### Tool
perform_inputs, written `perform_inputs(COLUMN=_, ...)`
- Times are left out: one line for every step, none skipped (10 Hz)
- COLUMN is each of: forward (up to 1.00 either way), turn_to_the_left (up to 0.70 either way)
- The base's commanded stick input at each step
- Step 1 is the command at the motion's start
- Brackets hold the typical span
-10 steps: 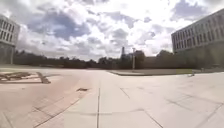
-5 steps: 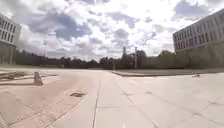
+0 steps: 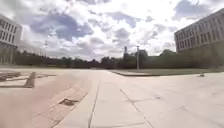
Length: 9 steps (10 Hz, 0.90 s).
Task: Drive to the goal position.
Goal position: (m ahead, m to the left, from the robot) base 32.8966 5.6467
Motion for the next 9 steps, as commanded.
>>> perform_inputs(forward=1.0, turn_to_the_left=0.0)
perform_inputs(forward=1.0, turn_to_the_left=0.0)
perform_inputs(forward=1.0, turn_to_the_left=0.0)
perform_inputs(forward=1.0, turn_to_the_left=0.0)
perform_inputs(forward=1.0, turn_to_the_left=0.0)
perform_inputs(forward=1.0, turn_to_the_left=0.0)
perform_inputs(forward=1.0, turn_to_the_left=0.0)
perform_inputs(forward=1.0, turn_to_the_left=0.0)
perform_inputs(forward=1.0, turn_to_the_left=0.0)
